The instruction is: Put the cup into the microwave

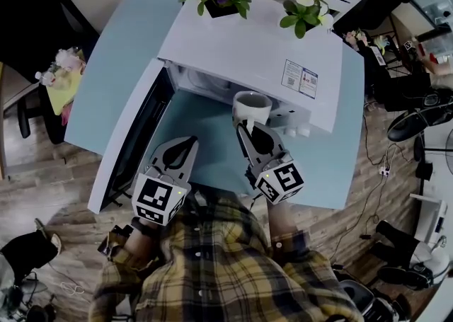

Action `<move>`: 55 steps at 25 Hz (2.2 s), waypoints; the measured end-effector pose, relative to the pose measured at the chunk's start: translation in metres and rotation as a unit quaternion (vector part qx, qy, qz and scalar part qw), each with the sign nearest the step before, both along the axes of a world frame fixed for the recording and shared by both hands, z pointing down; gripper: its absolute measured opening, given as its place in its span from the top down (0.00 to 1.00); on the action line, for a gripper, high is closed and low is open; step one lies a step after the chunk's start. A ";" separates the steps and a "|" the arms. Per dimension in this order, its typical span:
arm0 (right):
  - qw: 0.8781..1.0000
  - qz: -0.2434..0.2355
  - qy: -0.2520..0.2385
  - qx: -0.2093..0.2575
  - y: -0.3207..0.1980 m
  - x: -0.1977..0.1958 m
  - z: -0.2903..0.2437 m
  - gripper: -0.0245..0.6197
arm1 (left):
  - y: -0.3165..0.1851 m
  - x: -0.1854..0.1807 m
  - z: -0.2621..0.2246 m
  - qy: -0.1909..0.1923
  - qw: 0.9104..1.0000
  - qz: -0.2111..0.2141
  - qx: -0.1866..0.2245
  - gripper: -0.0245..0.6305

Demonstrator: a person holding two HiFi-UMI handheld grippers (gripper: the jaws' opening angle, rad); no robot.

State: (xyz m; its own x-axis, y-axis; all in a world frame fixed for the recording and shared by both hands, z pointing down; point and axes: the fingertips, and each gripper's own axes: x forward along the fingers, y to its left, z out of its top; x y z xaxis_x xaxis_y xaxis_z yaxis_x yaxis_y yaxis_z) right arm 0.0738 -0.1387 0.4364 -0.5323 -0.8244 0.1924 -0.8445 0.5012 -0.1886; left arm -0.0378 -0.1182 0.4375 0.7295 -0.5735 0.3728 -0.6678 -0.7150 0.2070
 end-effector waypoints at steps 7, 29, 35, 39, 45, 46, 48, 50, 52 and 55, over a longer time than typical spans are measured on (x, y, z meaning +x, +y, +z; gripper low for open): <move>1.000 -0.004 0.004 0.006 -0.016 -0.011 0.011 0.88 | 0.003 0.004 0.010 0.007 1.000 0.004 -0.013 0.98; 0.997 -0.003 0.015 0.076 -0.078 -0.034 0.013 0.88 | 0.014 -0.015 0.030 0.006 0.999 -0.024 -0.040 0.98; 0.995 0.010 0.023 0.101 -0.102 -0.037 0.013 0.88 | 0.016 -0.017 0.032 0.004 0.999 -0.026 -0.045 0.98; 0.993 0.024 0.036 0.114 -0.107 -0.038 0.017 0.88 | 0.018 -0.017 0.034 0.004 0.999 -0.027 -0.046 0.98; 0.994 0.010 0.048 0.101 -0.097 -0.043 0.028 0.88 | 0.020 -0.017 0.037 0.007 0.998 -0.027 -0.049 0.98; 0.994 0.005 0.050 0.098 -0.095 -0.044 0.031 0.88 | 0.020 -0.015 0.037 0.008 0.998 -0.026 -0.049 0.98; 0.995 0.003 0.047 0.093 -0.094 -0.043 0.033 0.89 | 0.020 -0.012 0.037 0.011 0.998 -0.023 -0.048 0.98; 0.995 0.004 0.043 0.087 -0.093 -0.044 0.036 0.89 | 0.020 -0.010 0.036 0.012 0.999 -0.022 -0.048 0.98; 0.996 0.005 0.043 0.079 -0.095 -0.045 0.043 0.89 | 0.020 -0.009 0.036 0.012 0.999 -0.021 -0.047 0.98; 0.997 0.007 0.049 0.067 -0.100 -0.046 0.052 0.89 | 0.021 -0.008 0.037 0.012 0.999 -0.022 -0.048 0.98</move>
